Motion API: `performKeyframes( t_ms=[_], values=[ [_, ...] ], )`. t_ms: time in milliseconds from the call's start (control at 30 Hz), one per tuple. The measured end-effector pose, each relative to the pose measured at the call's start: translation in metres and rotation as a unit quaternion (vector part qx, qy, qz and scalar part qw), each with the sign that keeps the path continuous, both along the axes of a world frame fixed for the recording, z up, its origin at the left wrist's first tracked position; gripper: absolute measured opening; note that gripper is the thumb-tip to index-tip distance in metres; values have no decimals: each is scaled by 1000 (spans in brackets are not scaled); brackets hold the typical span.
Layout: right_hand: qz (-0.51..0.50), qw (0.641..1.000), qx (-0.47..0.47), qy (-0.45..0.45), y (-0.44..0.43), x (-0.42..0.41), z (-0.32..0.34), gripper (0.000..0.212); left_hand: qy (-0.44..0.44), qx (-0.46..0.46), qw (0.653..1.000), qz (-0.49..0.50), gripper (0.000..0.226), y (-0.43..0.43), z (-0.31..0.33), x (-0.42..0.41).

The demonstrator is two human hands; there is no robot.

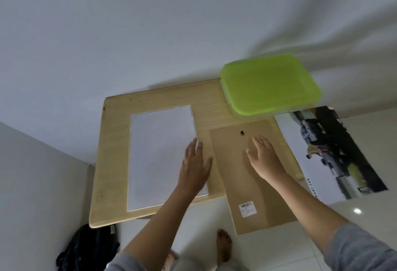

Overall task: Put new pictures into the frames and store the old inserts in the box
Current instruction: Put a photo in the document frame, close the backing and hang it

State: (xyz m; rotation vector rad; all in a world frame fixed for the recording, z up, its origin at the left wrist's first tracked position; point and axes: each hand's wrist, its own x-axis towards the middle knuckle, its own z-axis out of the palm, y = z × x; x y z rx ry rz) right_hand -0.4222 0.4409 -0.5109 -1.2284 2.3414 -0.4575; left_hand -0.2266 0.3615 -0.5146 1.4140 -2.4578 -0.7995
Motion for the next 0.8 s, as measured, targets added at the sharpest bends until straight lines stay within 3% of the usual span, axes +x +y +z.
performKeyframes(
  t_ms=[133, 267, 400, 667, 800],
  values=[
    [-59, 998, 35, 12, 44, -34, -10, 55, 4, 24, 999, -44, 61, 38, -5, -53],
    [-89, 995, 46, 10, 64, -43, -21, 57, -17, 86, 996, 7, 66, 65, -16, -72],
    [-103, 995, 17, -5, 65, -41, -26, 58, -18, 112, 992, 47, 66, 73, -21, -77],
    [-162, 986, -45, -17, 61, -33, -29, 56, 62, 147, 981, 110, 64, 65, -26, -73],
    [-212, 973, -66, -63, 62, -32, -28, 54, 74, 159, 978, 116, 64, 61, -27, -70]
  ],
)
